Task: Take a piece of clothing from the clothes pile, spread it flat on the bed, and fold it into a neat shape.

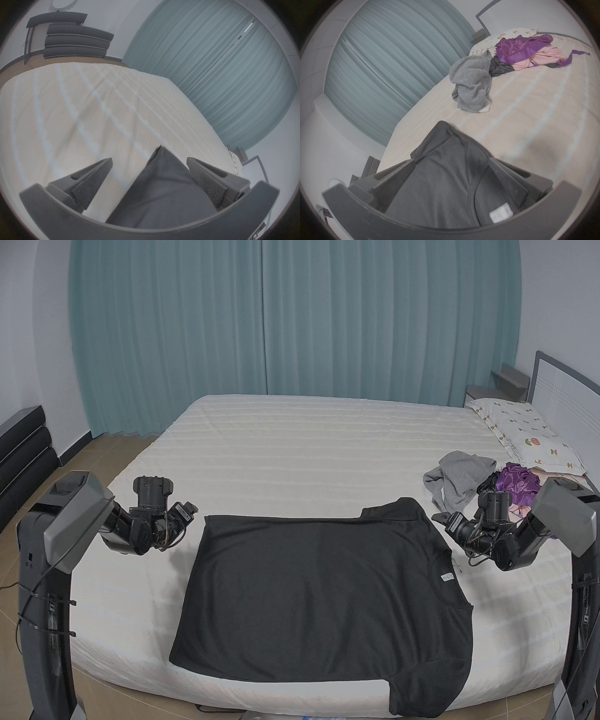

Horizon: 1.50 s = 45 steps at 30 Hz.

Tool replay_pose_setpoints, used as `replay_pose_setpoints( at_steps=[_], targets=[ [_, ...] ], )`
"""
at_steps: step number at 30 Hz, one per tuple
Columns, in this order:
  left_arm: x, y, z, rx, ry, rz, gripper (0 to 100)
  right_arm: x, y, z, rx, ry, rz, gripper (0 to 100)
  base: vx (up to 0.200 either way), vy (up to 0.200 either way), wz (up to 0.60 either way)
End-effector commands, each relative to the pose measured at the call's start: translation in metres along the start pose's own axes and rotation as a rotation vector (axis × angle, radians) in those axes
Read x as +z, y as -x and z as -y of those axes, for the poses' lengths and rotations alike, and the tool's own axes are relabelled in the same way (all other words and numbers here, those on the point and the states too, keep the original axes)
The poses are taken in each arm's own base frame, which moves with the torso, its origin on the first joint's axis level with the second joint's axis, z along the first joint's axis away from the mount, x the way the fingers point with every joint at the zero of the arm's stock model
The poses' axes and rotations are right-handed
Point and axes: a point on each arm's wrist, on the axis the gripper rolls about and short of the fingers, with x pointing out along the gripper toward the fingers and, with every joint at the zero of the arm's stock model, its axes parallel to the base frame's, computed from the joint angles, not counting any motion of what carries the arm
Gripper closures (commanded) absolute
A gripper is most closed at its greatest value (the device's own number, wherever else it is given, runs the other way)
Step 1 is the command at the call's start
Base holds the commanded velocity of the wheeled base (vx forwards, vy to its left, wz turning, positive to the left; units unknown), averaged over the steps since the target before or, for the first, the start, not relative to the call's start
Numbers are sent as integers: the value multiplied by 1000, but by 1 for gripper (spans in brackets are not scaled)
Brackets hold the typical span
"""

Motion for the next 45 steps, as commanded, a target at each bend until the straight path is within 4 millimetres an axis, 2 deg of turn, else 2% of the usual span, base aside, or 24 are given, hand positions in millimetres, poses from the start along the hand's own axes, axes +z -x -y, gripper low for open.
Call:
replay_pose_setpoints(
  at_steps=[1,3,8,15,22,35,40,43,45],
  targets=[
    [-8,114,-23,-36,15,-67,0,-16,118,-15,72,-51,-81,0,0,0,0],
    [-20,124,-36,-31,14,-84,0,-29,135,-12,82,-47,-124,0,0,0,0],
    [-44,135,-60,-10,45,-115,0,-55,153,-2,64,-45,-180,0,0,0,0],
    [-58,144,-73,-17,97,-163,0,-76,167,12,37,-62,-224,0,-57,0,0],
    [-66,143,-80,9,96,-194,0,-86,173,18,22,-71,-261,0,-200,0,0],
    [-80,148,-92,19,88,-292,0,-94,176,20,22,-96,-315,0,0,0,0],
    [-89,154,-101,25,-11,-347,0,-96,176,22,16,-95,-325,0,0,0,0],
    [-91,151,-102,26,-42,-359,0,-97,175,22,15,-92,-330,0,0,0,0],
    [-101,146,-100,31,-80,-383,0,-98,176,21,15,-92,-335,0,0,0,0]
  ],
)
